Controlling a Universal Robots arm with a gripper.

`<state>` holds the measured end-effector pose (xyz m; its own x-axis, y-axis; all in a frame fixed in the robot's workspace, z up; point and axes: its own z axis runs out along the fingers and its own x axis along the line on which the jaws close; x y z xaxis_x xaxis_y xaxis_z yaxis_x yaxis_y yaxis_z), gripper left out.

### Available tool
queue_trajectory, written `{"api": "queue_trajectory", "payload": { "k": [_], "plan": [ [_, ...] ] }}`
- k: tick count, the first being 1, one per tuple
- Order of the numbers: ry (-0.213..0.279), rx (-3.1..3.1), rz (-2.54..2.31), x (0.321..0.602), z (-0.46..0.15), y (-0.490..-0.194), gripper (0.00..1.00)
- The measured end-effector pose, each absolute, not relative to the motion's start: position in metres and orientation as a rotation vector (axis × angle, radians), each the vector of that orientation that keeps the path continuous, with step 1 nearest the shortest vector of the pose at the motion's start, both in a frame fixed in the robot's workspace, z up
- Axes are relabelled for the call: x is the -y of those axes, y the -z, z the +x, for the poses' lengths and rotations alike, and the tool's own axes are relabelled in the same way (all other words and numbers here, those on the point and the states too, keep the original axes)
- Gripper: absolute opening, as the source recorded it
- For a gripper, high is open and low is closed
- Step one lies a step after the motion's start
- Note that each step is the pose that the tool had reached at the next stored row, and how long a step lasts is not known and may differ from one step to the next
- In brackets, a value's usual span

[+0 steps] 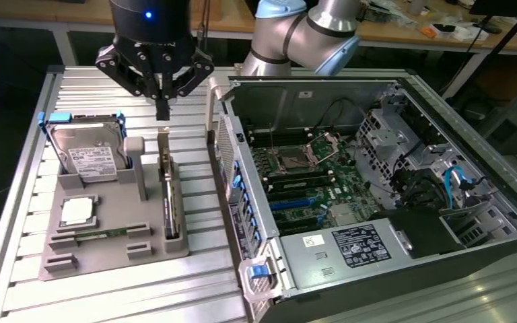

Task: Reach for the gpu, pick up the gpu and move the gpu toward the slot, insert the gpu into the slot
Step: 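Reach for the gpu, then pick up the gpu and move the gpu toward the slot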

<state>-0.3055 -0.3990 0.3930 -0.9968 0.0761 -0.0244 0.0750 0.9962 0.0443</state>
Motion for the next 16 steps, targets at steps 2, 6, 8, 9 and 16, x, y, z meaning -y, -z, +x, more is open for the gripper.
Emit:
{"api": "queue_trajectory", "payload": {
  "k": [2,6,8,9,16],
  "plan": [
    [-0.068,-3.113,0.118,0.399,-0.3116,-0.3929,0.11],
    [-0.068,-3.112,0.118,0.399,-0.3132,-0.3928,0.11],
    [-0.068,-3.113,0.118,0.399,-0.3133,-0.3929,0.11],
    [-0.068,-3.113,0.118,0.399,-0.3133,-0.3929,0.11],
    [-0.068,-3.112,0.118,0.399,-0.3133,-0.3929,0.11]
  ]
}}
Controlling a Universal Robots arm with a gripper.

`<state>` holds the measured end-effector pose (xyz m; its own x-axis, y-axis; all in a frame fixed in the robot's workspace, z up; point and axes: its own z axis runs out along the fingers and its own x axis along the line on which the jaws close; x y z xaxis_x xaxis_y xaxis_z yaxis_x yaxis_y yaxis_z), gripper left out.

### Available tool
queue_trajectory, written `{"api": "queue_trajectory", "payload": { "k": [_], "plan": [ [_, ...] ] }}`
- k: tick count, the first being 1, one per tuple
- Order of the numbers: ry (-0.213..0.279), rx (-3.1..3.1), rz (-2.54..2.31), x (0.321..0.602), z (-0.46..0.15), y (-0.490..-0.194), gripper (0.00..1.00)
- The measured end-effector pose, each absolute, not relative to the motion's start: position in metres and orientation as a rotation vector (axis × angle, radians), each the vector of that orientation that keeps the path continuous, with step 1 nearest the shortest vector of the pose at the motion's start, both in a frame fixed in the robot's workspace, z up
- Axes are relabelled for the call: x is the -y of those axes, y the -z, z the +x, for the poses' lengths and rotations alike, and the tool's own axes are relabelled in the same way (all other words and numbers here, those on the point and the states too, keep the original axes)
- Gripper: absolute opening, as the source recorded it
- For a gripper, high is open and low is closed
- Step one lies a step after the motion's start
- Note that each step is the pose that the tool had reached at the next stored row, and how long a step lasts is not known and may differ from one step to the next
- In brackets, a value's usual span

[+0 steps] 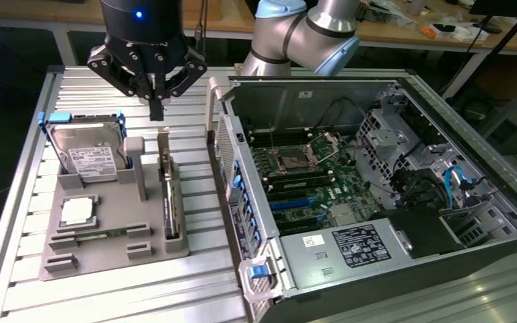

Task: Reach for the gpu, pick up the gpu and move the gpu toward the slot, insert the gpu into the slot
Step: 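Pick up the gpu and move the gpu toward the slot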

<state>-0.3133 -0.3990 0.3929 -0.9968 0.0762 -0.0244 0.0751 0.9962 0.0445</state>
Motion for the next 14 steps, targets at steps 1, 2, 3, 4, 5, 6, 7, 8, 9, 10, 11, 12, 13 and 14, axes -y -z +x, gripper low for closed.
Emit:
{"api": "queue_trajectory", "payload": {
  "k": [1,2,3,4,5,6,7,8,9,10,11,12,13,14],
  "plan": [
    [-0.068,-3.113,0.118,0.399,-0.3133,-0.3929,0.11],
    [-0.068,-3.112,0.118,0.399,-0.3133,-0.3929,0.11],
    [-0.068,-3.112,0.118,0.399,-0.3133,-0.3929,0.11],
    [-0.068,-3.112,0.118,0.399,-0.3133,-0.3929,0.17],
    [-0.068,-3.113,0.118,0.399,-0.3133,-0.3929,0.24],
    [-0.068,-3.112,0.118,0.399,-0.3133,-0.3929,0.29],
    [-0.068,-3.113,0.118,0.399,-0.3133,-0.3929,0.29],
    [-0.068,-3.112,0.118,0.399,-0.3133,-0.3929,0.36],
    [-0.068,-3.113,0.118,0.399,-0.3133,-0.3929,0.42],
    [-0.068,-3.112,0.118,0.399,-0.3133,-0.3929,0.42],
    [-0.066,-3.114,0.116,0.399,-0.3132,-0.3926,0.48],
    [-0.061,-3.118,0.11,0.399,-0.3128,-0.3921,0.48],
    [-0.058,-3.123,0.1,0.399,-0.3124,-0.3916,0.48],
    [-0.056,-3.128,0.087,0.399,-0.3122,-0.3909,0.48]
  ]
}}
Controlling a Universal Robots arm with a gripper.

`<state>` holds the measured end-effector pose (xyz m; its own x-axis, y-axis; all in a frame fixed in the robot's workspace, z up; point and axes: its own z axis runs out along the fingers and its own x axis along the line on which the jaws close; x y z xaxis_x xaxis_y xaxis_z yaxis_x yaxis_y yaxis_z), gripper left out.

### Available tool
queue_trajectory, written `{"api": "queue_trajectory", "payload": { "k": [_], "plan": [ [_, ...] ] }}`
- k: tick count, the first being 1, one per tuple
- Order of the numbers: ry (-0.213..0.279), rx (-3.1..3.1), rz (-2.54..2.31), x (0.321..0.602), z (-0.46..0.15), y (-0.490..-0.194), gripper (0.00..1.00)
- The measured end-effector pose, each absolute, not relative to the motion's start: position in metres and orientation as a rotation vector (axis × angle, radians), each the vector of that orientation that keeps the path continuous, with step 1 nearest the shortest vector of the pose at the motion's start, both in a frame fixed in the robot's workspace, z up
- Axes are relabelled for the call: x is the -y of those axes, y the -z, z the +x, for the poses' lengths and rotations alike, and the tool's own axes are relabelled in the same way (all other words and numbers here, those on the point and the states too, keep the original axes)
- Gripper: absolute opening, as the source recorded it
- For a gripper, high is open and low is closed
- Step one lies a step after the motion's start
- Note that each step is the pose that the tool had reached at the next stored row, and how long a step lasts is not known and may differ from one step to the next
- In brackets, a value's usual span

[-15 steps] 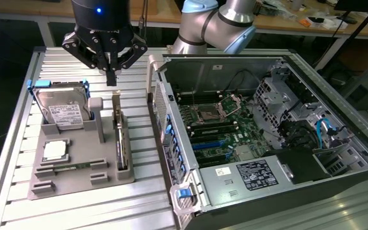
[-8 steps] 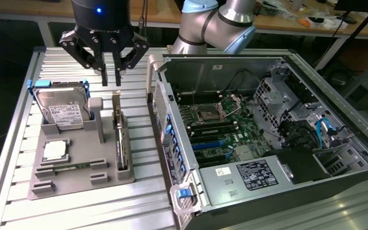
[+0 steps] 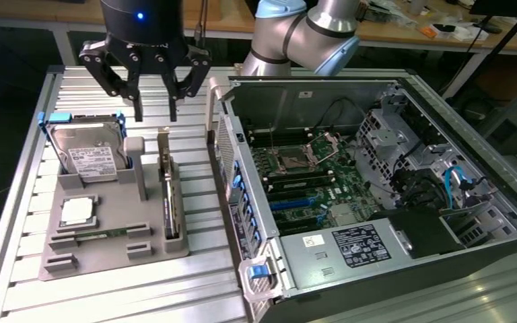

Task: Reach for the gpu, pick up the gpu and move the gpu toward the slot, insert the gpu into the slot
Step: 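Pick up the gpu and move the gpu toward the slot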

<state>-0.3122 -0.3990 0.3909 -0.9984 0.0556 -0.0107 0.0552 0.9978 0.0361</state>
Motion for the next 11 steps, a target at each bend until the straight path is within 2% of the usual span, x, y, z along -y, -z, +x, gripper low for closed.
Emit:
{"api": "queue_trajectory", "payload": {
  "k": [11],
  "plan": [
    [-0.051,-3.158,-0.096,0.401,-0.31,-0.376,0.48]
  ]
}}
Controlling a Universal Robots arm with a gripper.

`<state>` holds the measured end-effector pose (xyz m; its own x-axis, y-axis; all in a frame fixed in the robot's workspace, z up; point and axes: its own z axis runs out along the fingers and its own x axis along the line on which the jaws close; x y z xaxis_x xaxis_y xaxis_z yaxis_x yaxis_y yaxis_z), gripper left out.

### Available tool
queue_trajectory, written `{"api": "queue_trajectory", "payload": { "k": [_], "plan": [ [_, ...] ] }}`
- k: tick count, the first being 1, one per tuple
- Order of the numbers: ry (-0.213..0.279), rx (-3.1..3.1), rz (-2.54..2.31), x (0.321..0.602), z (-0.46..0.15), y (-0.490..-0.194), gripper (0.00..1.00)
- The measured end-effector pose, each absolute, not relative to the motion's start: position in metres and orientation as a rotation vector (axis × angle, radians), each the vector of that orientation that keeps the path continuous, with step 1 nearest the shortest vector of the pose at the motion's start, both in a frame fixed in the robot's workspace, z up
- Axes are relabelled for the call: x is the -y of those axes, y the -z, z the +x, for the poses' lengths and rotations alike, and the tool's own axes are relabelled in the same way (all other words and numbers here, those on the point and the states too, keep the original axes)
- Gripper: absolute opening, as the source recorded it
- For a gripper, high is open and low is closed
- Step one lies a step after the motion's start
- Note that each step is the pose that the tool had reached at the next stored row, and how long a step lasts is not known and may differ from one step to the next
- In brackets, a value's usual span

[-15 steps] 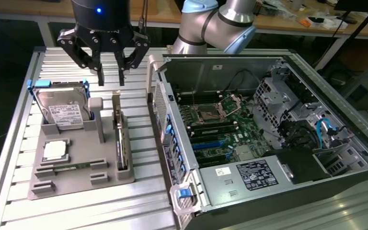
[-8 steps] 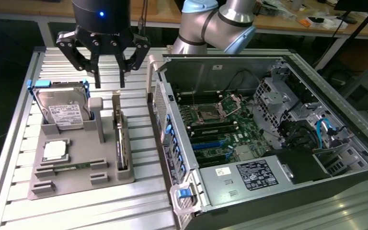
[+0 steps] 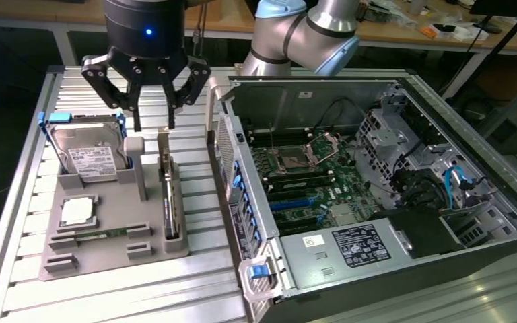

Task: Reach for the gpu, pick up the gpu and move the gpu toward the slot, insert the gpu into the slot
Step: 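Pick up the gpu and move the gpu toward the slot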

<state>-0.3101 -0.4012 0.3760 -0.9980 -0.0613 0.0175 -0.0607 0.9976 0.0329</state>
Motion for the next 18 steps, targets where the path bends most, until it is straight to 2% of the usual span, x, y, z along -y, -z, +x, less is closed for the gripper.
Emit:
{"api": "queue_trajectory", "payload": {
  "k": [18],
  "plan": [
    [0.041,3.112,0.139,0.424,-0.31,-0.346,0.48]
  ]
}}
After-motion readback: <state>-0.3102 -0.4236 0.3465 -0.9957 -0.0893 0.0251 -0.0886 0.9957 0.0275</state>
